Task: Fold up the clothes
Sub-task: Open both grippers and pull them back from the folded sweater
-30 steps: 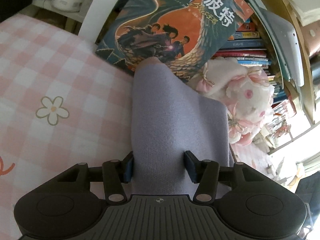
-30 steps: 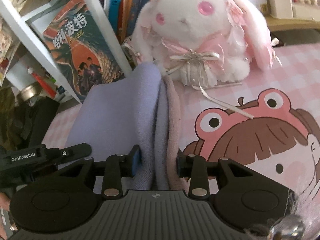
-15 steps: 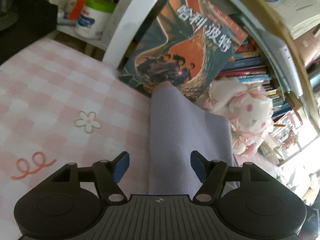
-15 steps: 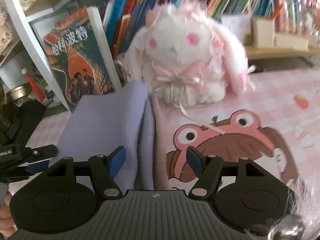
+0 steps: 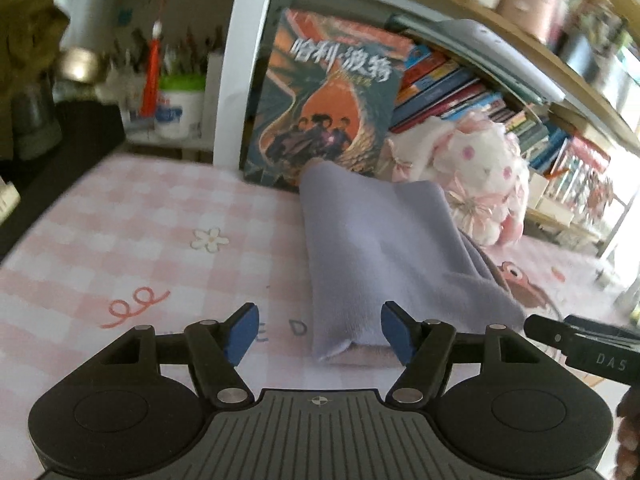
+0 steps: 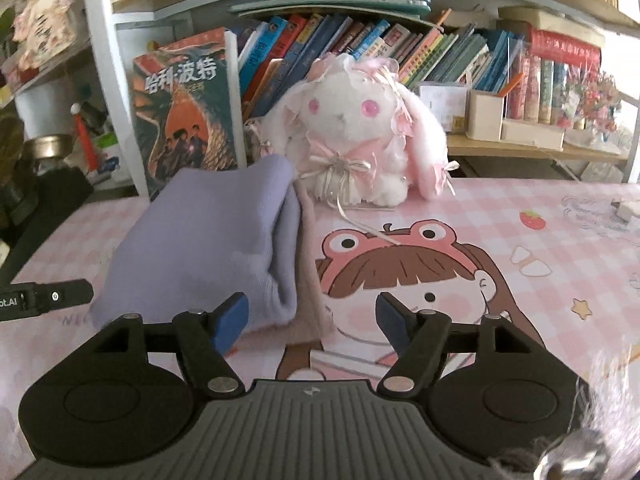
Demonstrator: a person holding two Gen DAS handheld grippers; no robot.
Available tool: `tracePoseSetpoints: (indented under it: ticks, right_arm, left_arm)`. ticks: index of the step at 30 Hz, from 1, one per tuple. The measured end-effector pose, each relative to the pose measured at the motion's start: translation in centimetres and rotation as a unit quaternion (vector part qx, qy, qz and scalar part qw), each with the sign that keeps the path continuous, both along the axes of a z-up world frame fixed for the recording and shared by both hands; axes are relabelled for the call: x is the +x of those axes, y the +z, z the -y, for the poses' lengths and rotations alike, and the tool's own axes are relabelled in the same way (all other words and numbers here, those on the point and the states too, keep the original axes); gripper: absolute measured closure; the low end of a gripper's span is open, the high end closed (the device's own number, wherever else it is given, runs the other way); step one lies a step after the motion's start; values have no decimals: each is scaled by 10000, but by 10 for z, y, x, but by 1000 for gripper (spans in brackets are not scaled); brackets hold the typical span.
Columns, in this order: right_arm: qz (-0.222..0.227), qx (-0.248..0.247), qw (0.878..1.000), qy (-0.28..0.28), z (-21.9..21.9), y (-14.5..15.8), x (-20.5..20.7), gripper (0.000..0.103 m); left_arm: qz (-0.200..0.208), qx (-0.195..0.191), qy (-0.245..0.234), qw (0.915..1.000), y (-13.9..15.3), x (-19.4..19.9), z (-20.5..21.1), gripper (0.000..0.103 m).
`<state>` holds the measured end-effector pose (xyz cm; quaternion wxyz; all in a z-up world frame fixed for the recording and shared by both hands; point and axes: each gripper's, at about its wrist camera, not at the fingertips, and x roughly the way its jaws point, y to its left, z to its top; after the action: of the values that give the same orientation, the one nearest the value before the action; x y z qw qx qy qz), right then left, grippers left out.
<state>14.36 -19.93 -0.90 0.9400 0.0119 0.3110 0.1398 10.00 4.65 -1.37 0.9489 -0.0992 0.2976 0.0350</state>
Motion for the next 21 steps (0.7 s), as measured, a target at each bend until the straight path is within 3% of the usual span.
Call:
tracePoseSetpoints:
  ticks: [4,10,13,21]
  right_arm:
    - [192,-123,9997,-99,-4,-9,-16,32]
    - [146,-188,9996,-124,-8,-19,-26,31]
    - [140,-153,9997,-107,-9,-19,-32,27]
    - [516,-411,9978,-98,-15,-27,-48,26]
  left_arm:
    - [298,470,168,9983,-6,-14,12,24]
    - [296,815,106,9962,-10,-23,21,18]
    - [385,917,134,9950,-10,-29,25,9]
    - [529,1128,249,9919,-14,-35,28,6]
